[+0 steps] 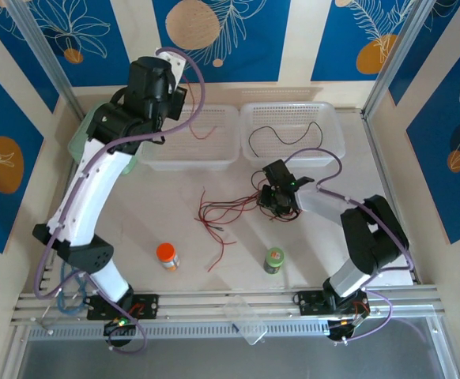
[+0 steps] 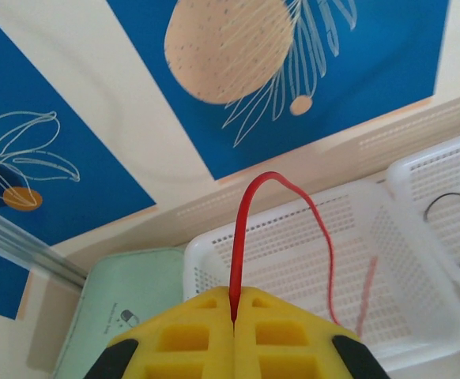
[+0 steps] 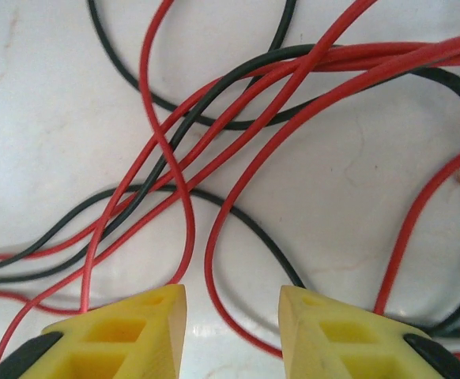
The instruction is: Untangle the cables
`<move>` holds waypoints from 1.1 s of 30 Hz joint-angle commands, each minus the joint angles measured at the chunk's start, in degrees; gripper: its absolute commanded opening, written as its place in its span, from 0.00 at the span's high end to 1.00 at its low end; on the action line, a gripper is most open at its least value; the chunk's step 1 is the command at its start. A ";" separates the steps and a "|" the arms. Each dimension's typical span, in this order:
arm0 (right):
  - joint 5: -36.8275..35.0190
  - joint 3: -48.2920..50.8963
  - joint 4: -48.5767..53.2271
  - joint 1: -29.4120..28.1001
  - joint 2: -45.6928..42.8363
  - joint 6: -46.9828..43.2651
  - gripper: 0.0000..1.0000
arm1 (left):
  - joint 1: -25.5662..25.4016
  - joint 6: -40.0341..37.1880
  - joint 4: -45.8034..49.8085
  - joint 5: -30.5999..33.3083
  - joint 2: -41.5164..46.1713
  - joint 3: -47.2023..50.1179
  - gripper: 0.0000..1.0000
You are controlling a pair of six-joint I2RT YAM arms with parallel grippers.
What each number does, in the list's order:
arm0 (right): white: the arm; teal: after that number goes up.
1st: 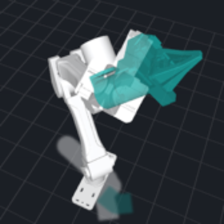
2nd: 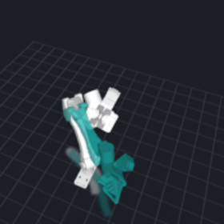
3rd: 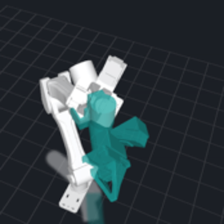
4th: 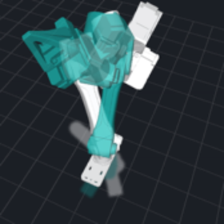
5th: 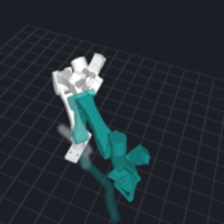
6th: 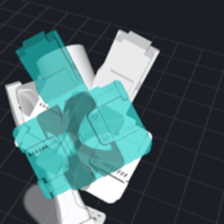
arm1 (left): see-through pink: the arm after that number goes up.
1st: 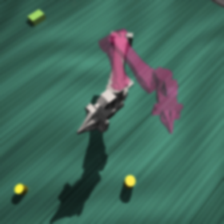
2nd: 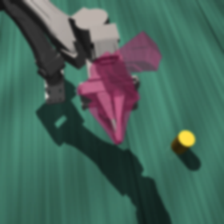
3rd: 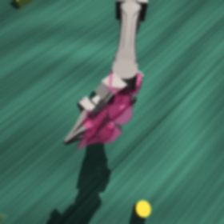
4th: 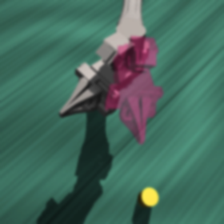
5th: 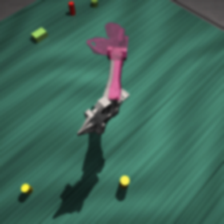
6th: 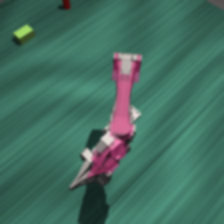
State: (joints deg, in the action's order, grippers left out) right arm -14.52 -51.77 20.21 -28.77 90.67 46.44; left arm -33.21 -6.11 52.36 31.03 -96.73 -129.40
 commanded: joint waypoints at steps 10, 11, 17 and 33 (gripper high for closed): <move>2.77 1.20 6.87 -3.17 -9.52 -1.47 0.58 | 8.56 0.25 -7.99 -6.43 -10.37 -1.18 1.00; 2.69 0.94 7.57 -3.30 -10.21 -1.63 0.57 | 8.88 0.47 -8.34 -6.33 -11.22 -0.80 1.00; 1.27 -0.18 11.82 -3.49 -14.09 -2.40 0.50 | 10.26 2.60 -13.23 -7.31 -15.39 6.46 1.00; 1.63 0.09 12.32 -2.25 -13.02 -2.89 0.51 | 11.59 7.85 -17.26 -13.31 -26.01 15.32 0.83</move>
State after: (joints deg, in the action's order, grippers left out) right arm -13.13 -50.89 31.18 -31.38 77.45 44.34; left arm -22.44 0.14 35.79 19.44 -121.21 -114.65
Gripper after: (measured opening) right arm 0.495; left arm 0.153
